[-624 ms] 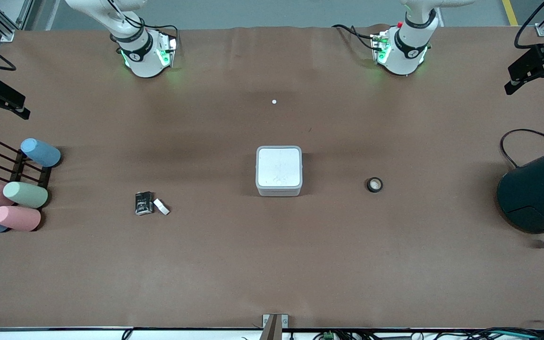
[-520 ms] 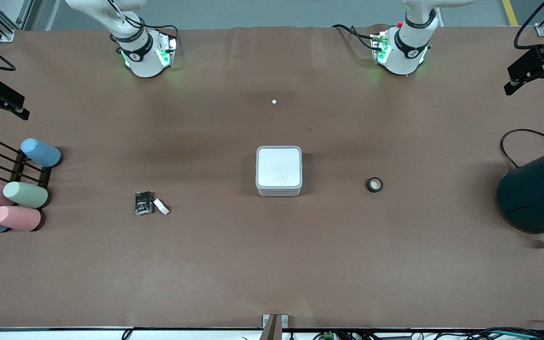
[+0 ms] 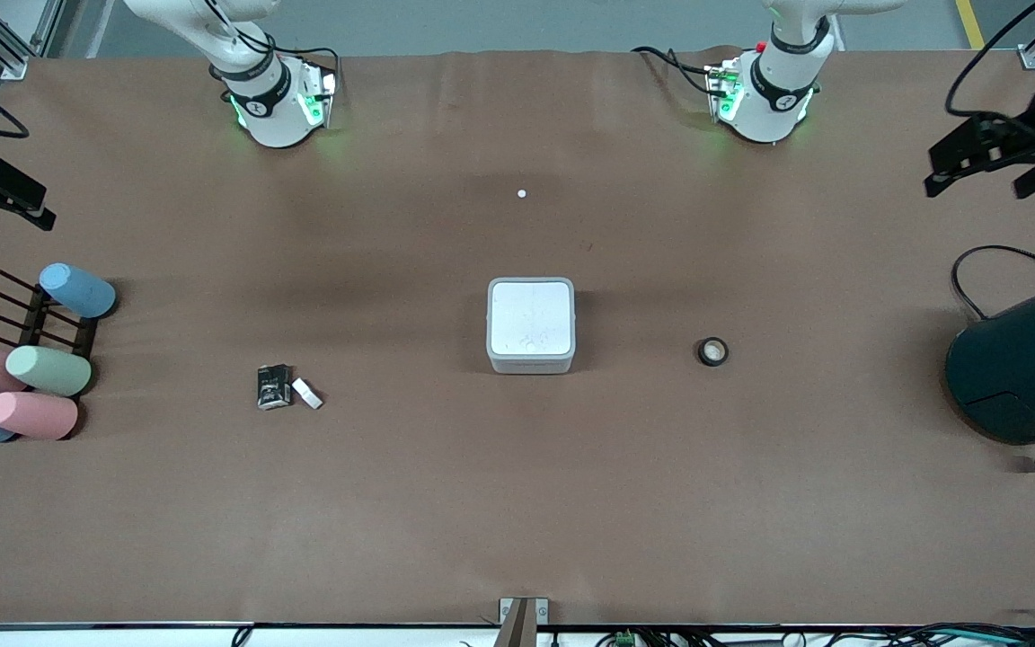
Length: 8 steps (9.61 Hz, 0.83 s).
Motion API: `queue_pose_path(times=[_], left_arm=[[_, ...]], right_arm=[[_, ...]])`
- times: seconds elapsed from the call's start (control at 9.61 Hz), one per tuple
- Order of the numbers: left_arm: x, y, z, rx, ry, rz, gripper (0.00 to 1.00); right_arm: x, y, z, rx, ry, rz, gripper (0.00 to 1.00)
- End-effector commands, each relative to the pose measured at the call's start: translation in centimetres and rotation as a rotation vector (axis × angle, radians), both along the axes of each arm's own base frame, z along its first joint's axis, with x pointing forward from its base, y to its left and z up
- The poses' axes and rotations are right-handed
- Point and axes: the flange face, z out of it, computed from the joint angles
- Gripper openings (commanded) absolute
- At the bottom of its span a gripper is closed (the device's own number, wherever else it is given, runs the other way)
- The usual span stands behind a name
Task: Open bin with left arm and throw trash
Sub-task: 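Move the left gripper toward the lid of the white bin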
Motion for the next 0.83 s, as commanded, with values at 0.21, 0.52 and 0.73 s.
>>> queue_pose_path(times=[0.21,0.52,0.73], left_arm=[[0.7,-19.0,-9.8,0.023,0.069,0.082,0.0],[1.5,-29.2,-19.6,0.001,0.045,0.08,0.0],[2.3,-32.7,-25.8,-0.016,0.035,0.123,0.0]], right_arm=[[-0.2,1.1,-0.6,0.011,-0.003,0.004,1.0],[0.7,4.9,-5.7,0.015,0.011,-0.012,0.99],[1.4,6.7,-10.6,0.02,-0.005,-0.065,0.99]])
